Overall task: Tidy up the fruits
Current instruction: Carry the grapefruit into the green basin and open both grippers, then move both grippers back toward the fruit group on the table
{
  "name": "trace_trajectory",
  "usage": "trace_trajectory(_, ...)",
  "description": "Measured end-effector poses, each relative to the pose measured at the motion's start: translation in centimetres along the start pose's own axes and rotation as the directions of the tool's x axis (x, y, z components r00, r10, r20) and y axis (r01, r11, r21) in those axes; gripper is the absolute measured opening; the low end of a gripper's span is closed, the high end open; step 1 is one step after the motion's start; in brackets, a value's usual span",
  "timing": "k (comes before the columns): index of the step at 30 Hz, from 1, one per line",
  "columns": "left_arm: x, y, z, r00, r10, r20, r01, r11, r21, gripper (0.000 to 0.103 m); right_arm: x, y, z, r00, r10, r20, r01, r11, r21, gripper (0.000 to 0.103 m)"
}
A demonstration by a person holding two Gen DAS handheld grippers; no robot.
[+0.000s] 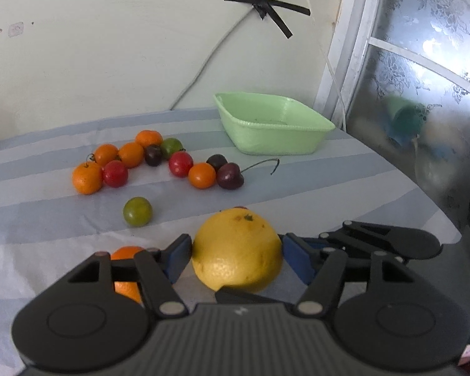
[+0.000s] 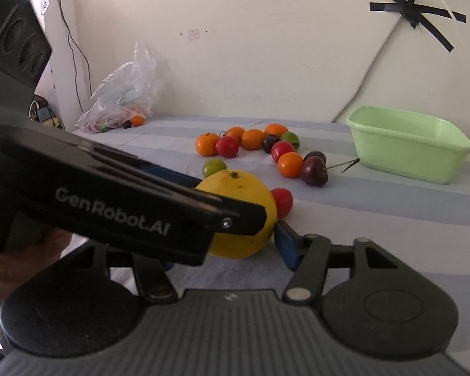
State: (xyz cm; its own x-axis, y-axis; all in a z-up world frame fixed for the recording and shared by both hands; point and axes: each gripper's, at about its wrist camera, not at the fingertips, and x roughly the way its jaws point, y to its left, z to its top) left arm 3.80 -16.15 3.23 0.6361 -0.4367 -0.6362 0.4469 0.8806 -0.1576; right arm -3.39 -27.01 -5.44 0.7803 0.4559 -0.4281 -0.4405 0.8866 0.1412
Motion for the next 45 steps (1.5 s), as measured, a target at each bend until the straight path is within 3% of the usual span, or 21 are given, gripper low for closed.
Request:
trace_trajectory(6, -1.1, -1.1, 4.2, 0.995, -0.027, 0.093, 0.026, 1.000, 0.014, 0.062, -2.0, -1.1, 2.2, 0.992, -0.019, 0.125, 0.022, 1.000, -0.019, 0.062)
trace_trajectory(11, 3.1, -2.5, 9.5, 0.992, -0.063, 0.112, 0.064, 0.998, -0.008, 0.062, -1.6, -4.9, 5.0, 0.975, -0.116, 0.192, 0.127, 0.991, -0.047, 0.062)
trace_trajectory(15, 7.7, -4.1, 13.0, 0.991, -0.090, 0.096, 0.091, 0.996, -0.009, 0.062, -0.6, -9.2, 6.5, 0.966, -0.176, 0.188, 0.181, 0.984, -0.009, 0.062)
trace_trajectory(22, 14.8, -6.0, 15.9, 0.992, -0.113, 0.052, 0.113, 0.994, -0.005, 0.063, 1.5, -14.7, 7.6, 0.949, -0.276, 0.155, 0.264, 0.960, 0.096, 0.062)
trace_trajectory(30, 19.1, -6.4, 15.4, 0.989, -0.148, -0.024, 0.147, 0.988, -0.039, 0.061, 2.4, -17.2, 6.8, 0.929, -0.359, 0.092, 0.341, 0.925, 0.165, 0.063)
trace_trajectory(34, 18.0, -6.4, 15.3, 0.988, -0.155, -0.019, 0.154, 0.987, -0.039, 0.061, 2.0, -17.0, 6.8, 0.924, -0.368, 0.106, 0.349, 0.923, 0.163, 0.064)
trace_trajectory(38, 13.0, -5.3, 15.0, 0.982, -0.175, 0.065, 0.177, 0.984, -0.032, 0.065, 0.6, -17.2, 6.9, 0.915, -0.370, 0.161, 0.335, 0.919, 0.206, 0.064)
trace_trajectory(41, 7.9, -3.8, 14.0, 0.974, -0.169, 0.154, 0.175, 0.984, -0.026, 0.067, -1.2, -17.3, 6.7, 0.891, -0.394, 0.227, 0.332, 0.905, 0.265, 0.064)
trace_trajectory(45, 1.4, -1.3, 11.5, 0.963, -0.085, 0.255, 0.098, 0.994, -0.039, 0.068, -2.9, -18.0, 6.5, 0.851, -0.445, 0.278, 0.342, 0.873, 0.349, 0.064)
